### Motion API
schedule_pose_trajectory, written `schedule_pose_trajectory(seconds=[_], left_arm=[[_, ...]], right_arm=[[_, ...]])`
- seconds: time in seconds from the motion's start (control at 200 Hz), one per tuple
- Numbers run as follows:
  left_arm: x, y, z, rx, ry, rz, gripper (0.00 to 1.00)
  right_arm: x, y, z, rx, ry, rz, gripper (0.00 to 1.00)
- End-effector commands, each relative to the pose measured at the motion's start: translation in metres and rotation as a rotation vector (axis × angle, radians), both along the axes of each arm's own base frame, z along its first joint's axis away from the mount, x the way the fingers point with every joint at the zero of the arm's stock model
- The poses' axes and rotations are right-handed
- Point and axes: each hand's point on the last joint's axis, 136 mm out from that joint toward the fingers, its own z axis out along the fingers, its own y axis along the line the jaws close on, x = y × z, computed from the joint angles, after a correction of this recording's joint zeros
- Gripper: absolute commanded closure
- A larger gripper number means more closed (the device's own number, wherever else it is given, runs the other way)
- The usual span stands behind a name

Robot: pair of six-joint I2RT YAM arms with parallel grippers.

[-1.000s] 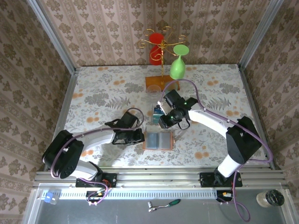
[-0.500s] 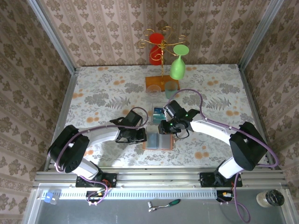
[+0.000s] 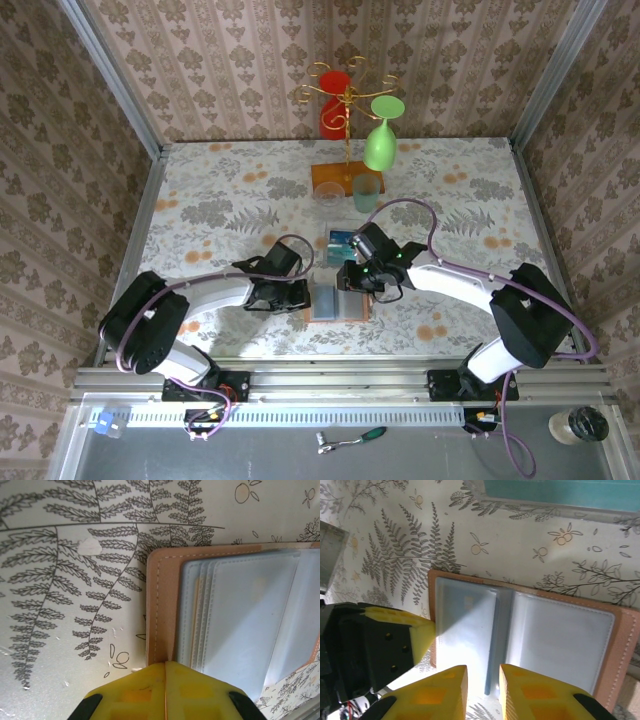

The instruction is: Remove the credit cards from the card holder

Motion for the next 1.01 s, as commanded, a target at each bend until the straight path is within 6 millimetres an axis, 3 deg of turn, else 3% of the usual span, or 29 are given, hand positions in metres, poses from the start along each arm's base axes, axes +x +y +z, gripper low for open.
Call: schedule_pose_trajectory(seconds=[0.0,0.38,1.0], left_arm=[[-0.007,0.009,-0.007,0.029,0.021,0.012,0.92],[-0.002,0.011,-0.005,0.023,0.011,0.024,0.92],[-0.001,0.012,-0.005,0.017,0.016,0.029,0.92]], right_arm=[[-0.002,0.01,0.002,0.052,0.031,-0.026,0.76],[-0.013,0.038,-0.013,0.108,0.098,0.016,0.67],[-0.018,0.056,-0.033,0.115,0.153,0.04,0.68]])
